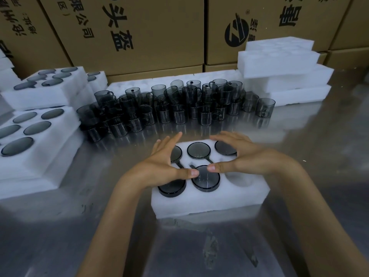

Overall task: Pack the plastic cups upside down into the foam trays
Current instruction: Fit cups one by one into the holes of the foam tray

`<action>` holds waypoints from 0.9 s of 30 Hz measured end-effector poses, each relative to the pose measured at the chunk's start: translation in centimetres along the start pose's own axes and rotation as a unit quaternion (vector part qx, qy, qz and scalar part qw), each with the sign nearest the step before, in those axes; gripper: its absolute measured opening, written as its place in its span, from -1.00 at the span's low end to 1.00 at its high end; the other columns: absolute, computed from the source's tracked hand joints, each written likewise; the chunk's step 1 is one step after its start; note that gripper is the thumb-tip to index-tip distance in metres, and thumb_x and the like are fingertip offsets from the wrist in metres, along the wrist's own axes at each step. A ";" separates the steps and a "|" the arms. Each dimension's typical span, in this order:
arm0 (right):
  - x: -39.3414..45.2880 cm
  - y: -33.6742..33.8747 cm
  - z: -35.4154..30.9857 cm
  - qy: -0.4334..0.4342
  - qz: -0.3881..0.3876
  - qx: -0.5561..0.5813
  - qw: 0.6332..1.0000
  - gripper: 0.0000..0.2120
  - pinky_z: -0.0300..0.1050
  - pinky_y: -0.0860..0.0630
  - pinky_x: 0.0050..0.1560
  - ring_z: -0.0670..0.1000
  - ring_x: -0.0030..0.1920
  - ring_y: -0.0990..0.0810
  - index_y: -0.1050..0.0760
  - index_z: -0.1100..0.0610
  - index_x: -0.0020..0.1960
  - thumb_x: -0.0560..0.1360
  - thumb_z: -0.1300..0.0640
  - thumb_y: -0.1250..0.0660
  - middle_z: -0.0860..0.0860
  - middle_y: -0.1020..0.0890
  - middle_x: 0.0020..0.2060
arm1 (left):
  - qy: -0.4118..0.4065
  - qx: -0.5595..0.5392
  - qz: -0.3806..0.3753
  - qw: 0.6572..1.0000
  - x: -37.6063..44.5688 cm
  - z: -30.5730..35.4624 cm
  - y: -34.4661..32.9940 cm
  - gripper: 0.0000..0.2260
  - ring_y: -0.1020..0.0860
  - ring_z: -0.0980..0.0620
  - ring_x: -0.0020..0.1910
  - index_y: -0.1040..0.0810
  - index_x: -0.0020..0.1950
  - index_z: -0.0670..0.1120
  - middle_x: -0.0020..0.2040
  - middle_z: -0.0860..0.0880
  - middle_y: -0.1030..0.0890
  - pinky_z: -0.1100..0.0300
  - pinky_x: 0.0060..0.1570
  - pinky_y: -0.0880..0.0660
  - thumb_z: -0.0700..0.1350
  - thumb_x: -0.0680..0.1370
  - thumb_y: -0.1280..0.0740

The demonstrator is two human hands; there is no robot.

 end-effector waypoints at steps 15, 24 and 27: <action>1.7 1.6 1.7 0.059 0.244 0.384 0.888 -0.87 -0.46 -0.47 -0.08 -0.30 0.03 -0.63 -0.69 -0.11 0.02 0.47 0.02 -0.50 -0.24 -0.71 -0.01 | -0.099 -0.099 0.157 0.978 0.8 -0.3 2.1 -0.23 -0.14 0.17 0.55 -0.34 0.45 0.32 0.57 0.18 -0.20 0.19 0.37 -0.14 -0.09 0.36 -0.61; 3.3 0.7 7.0 -0.041 0.250 0.704 0.663 -0.79 -0.17 -0.57 0.06 0.04 0.09 -0.66 -0.59 0.19 0.06 0.60 0.07 -0.28 0.12 -0.70 0.07 | -0.073 -0.120 0.295 0.945 2.6 0.7 4.1 -0.50 -0.45 0.22 0.16 -0.36 0.46 0.16 0.35 0.11 -0.45 0.18 0.14 -0.32 -0.03 0.56 -0.42; 3.7 0.9 8.1 -0.026 0.218 0.768 0.601 -0.70 -0.04 -0.53 0.27 0.10 0.21 -0.63 -0.56 0.25 0.19 0.62 0.06 -0.23 0.20 -0.68 0.15 | -0.059 -0.084 0.268 0.958 6.0 3.1 4.4 -0.66 -0.50 0.12 0.12 -0.46 0.36 0.08 0.28 0.03 -0.48 0.13 0.12 -0.42 -0.06 0.59 -0.36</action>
Point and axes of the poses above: each hand's wrist, its own x-axis towards the middle knuckle, its own y-axis out of the back of the hand, z = x × y, the point moved 7 cm from there along x, towards the middle knuckle
